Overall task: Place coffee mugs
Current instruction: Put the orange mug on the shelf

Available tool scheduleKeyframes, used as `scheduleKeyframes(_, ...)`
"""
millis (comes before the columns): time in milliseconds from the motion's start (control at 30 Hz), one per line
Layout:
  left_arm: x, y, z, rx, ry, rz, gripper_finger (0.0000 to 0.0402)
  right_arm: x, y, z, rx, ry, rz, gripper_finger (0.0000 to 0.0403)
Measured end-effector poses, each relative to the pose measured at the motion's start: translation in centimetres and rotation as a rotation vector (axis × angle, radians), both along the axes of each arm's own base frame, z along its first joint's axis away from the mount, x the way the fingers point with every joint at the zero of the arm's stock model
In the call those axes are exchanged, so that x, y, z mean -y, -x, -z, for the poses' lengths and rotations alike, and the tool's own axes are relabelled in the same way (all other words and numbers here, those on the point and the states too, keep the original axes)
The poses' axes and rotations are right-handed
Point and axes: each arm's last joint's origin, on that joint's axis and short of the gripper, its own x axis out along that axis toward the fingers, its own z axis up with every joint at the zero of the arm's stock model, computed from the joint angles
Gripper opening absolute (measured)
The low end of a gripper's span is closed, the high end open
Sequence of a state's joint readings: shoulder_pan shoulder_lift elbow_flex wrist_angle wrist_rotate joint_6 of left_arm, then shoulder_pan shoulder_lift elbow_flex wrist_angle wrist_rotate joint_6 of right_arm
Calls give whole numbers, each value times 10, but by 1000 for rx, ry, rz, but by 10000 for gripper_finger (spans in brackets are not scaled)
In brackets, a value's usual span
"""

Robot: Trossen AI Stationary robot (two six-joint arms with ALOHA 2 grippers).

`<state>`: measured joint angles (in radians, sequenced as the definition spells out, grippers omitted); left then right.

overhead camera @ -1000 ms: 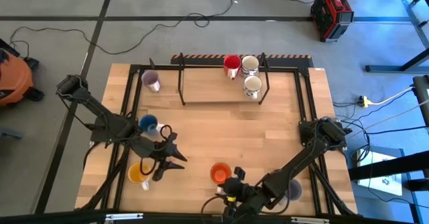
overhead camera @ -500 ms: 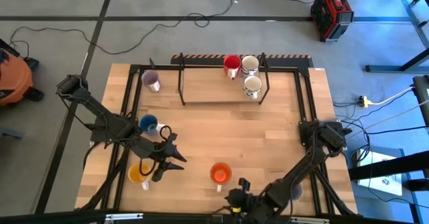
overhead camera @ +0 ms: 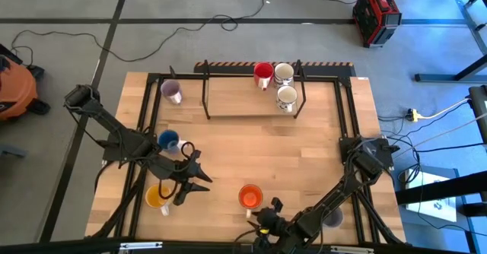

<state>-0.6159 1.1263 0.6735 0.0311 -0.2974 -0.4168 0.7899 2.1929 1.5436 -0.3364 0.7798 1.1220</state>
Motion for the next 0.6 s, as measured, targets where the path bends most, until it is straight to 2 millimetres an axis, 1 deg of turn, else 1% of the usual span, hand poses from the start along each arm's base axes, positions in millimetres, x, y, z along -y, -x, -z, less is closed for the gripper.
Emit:
scheduleKeyframes(133,0,0,0,0,0,0,135,6,-1,2,-29,35,14,142)
scheduleKeyframes(300,0,0,0,0,0,-1,135,13,4,4,-93,85,32,142)
scheduleKeyframes(500,0,0,0,0,0,-1,135,27,19,-4,-166,137,141,142)
scheduleKeyframes(600,0,0,0,0,-1,-4,135,33,24,-10,-171,128,197,142)
